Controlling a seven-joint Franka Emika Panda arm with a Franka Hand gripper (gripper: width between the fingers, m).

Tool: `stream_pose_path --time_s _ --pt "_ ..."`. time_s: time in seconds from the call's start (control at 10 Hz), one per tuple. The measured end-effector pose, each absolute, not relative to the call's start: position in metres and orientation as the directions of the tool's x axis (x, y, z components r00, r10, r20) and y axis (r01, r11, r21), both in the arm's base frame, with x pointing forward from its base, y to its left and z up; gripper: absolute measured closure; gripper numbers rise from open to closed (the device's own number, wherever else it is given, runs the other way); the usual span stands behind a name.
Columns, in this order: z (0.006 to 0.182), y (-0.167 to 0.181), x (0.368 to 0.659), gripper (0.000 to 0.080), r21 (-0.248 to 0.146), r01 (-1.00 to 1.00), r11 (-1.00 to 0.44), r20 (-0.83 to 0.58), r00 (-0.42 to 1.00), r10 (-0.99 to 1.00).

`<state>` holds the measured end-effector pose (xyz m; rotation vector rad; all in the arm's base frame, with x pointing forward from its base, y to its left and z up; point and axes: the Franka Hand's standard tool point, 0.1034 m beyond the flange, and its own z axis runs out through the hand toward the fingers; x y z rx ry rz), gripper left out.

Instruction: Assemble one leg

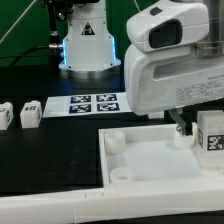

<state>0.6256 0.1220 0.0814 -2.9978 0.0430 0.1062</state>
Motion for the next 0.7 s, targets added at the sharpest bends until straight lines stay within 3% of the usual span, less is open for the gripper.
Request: stream_pose_path --time_s 0.1,0.2,0.3,0.7 --pt "0.0814 0.1217 0.6257 0.0443 -0.14 -0.033 -0.99 -0.072 0.997 -0.023" --pt "0.0817 0.1209 0.626 0.0443 -0.138 -0.065 -0.988 -0.076 0.996 -0.055" --pt "0.0814 0.1205 0.6258 0.0495 -0.128 -0.173 -0.976 -0.091 0.982 -0.163" --pt "0.0782 0.1183 0.6288 0.0502 -0.089 -0.584 -0.807 -0.124 0.81 -0.573"
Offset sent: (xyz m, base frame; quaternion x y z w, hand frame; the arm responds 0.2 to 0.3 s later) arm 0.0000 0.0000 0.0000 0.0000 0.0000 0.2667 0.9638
